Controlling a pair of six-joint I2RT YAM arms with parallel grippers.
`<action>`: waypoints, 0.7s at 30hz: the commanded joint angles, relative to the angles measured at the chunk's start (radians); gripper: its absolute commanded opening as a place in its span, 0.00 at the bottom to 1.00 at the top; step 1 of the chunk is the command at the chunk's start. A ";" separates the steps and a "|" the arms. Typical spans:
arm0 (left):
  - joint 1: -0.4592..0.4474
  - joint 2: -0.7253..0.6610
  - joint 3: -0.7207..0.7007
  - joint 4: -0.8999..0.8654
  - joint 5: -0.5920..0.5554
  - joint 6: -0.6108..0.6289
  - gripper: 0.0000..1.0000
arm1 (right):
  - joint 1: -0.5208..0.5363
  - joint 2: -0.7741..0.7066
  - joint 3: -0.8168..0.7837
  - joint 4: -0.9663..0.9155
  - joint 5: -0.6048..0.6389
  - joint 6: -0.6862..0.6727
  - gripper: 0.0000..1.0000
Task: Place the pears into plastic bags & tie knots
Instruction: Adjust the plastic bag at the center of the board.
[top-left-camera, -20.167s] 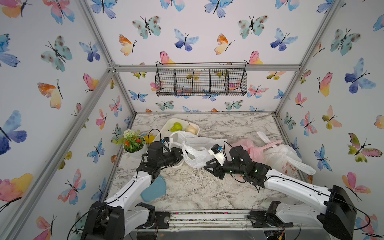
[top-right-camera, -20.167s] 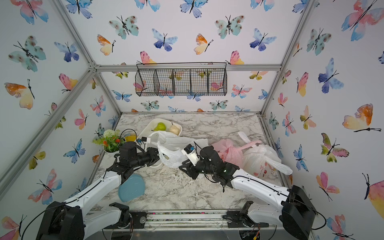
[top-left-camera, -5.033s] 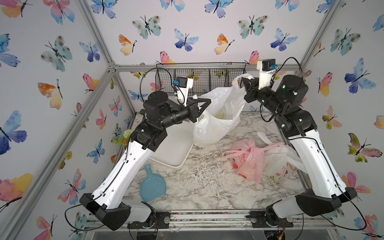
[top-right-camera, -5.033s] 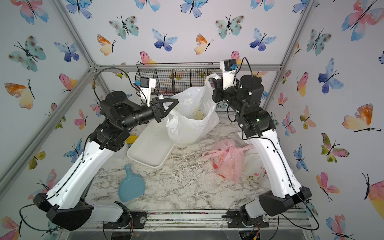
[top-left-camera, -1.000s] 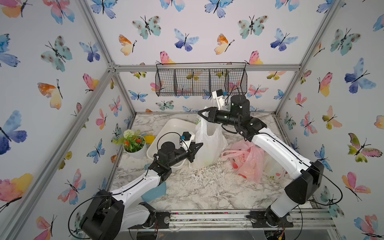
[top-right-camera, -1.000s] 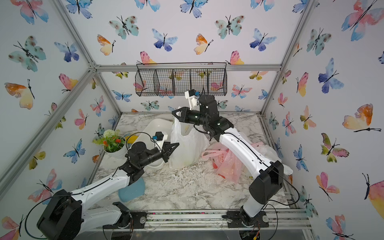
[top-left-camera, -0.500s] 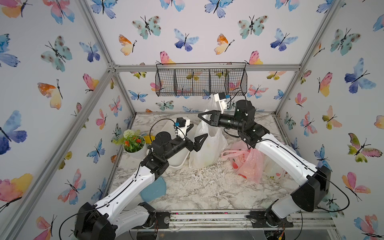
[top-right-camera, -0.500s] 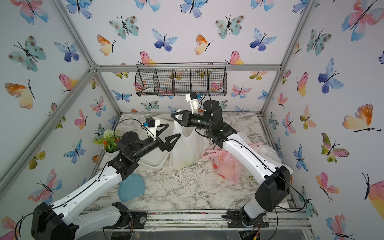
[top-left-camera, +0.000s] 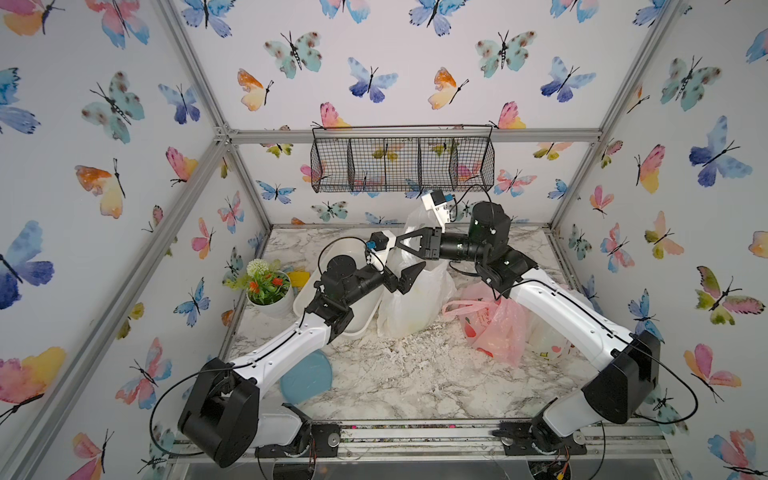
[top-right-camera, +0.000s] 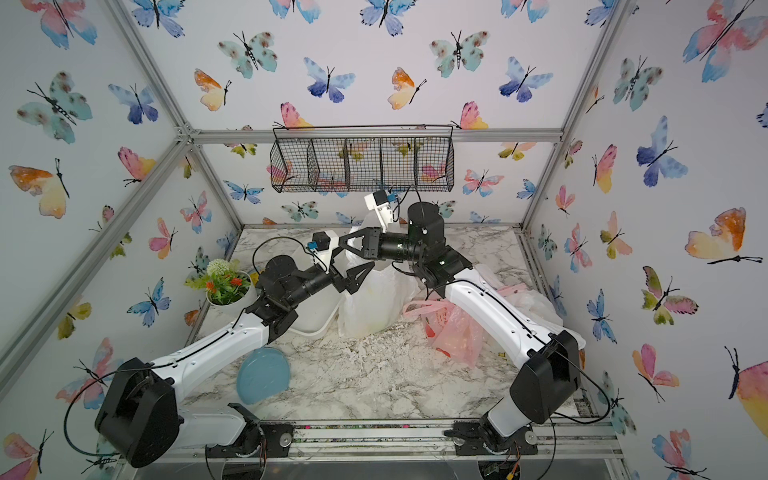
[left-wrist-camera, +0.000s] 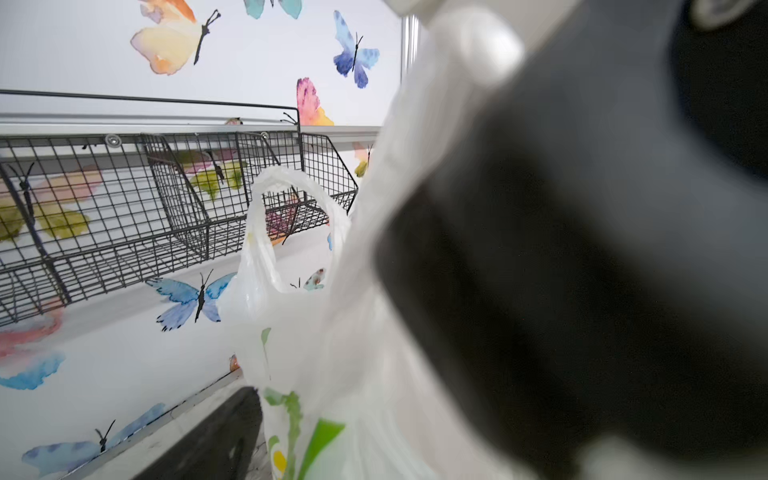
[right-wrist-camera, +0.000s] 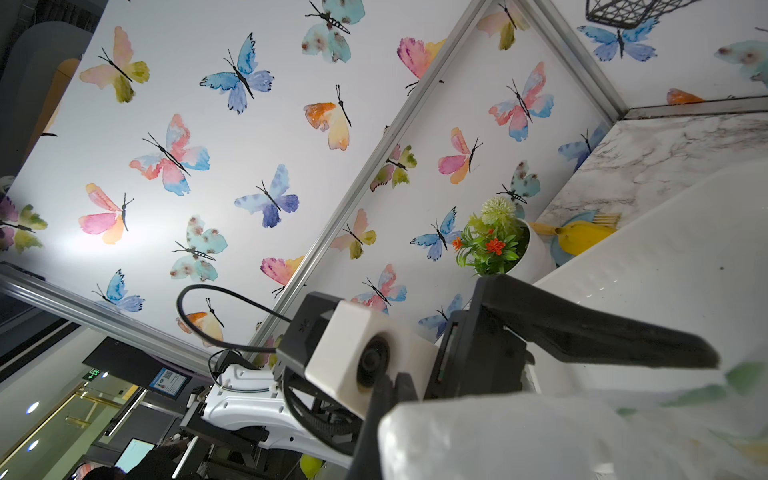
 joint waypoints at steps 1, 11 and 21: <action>0.009 0.031 0.014 0.139 0.082 -0.008 0.93 | 0.000 -0.029 0.002 0.025 -0.067 0.006 0.02; 0.042 0.057 -0.006 0.194 0.173 -0.096 0.19 | -0.001 -0.017 0.035 0.036 -0.039 -0.012 0.10; 0.076 0.053 -0.036 0.221 0.197 -0.201 0.00 | -0.209 -0.150 0.153 -0.441 0.325 -0.583 0.51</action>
